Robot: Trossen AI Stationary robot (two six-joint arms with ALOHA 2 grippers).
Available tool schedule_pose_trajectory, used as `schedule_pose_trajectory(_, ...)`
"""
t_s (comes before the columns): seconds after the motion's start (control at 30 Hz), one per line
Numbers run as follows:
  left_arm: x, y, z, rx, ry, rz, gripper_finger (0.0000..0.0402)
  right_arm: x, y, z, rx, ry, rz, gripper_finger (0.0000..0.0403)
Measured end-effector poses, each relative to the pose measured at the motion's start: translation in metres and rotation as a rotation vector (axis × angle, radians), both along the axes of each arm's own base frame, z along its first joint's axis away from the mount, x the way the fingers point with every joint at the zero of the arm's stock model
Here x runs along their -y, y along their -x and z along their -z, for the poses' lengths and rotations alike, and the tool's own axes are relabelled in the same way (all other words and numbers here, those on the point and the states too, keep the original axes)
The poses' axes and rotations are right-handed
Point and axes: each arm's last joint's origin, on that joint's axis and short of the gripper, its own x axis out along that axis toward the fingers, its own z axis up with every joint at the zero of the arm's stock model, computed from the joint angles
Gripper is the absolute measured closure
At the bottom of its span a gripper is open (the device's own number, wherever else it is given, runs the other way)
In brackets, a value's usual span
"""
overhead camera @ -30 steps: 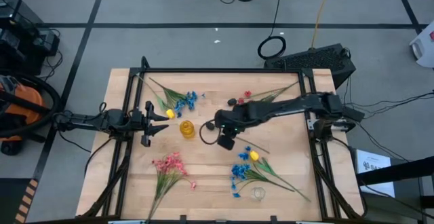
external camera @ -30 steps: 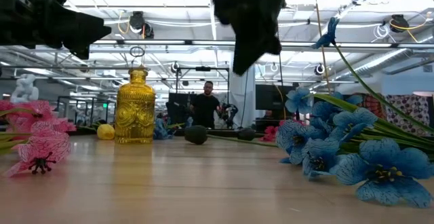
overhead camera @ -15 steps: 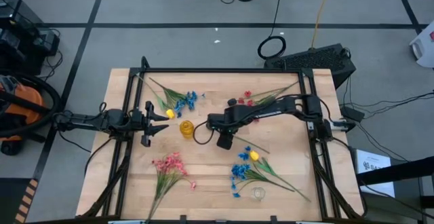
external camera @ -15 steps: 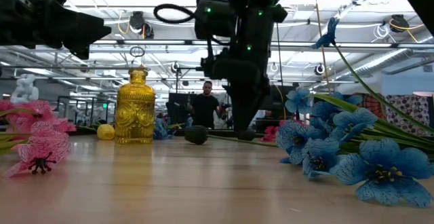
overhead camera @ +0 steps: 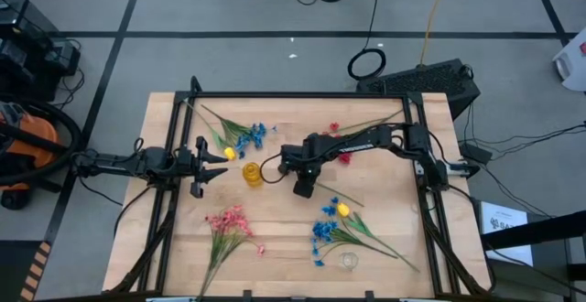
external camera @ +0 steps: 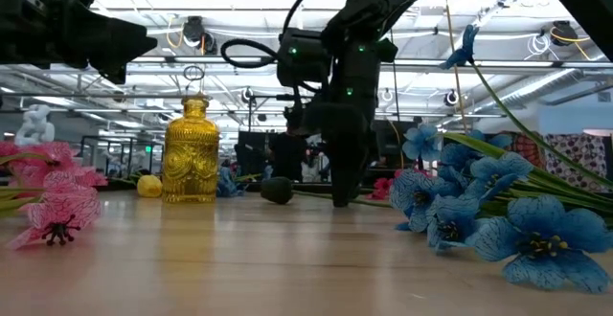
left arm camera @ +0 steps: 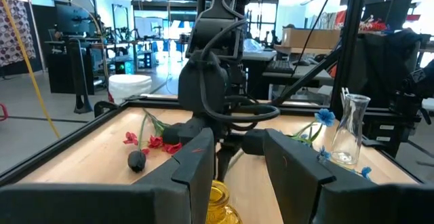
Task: Sort flowers into vase by color
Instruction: Put the bottom black flower into the yellow vase
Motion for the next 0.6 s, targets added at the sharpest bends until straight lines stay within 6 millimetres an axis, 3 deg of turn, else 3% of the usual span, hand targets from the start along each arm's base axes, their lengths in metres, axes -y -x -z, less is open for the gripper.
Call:
schedule_pose_trajectory(0.07, 0.0, 0.0, 0.0, -0.001, 0.0, 0.0, 0.0265, 0.001, 0.001, -0.007, 0.011, -0.002, 0.004, 0.0392)
schedule_pose_trajectory(0.2, 0.0, 0.0, 0.0, 0.0, 0.0, 0.0, 0.0265, 0.002, 0.007, -0.035, 0.068, 0.048, 0.057, 0.0397)
schedule_pose_trajectory(0.37, 0.0, 0.0, 0.0, 0.0, 0.0, 0.0, 0.0265, 0.0, 0.017, -0.118, 0.384, 0.127, 0.095, 0.04)
schedule_pose_trajectory(0.6, 0.0, 0.0, 0.0, 0.0, 0.0, 0.0, 0.0265, -0.002, 0.03, -0.224, 0.989, 0.349, 0.218, 0.0402)
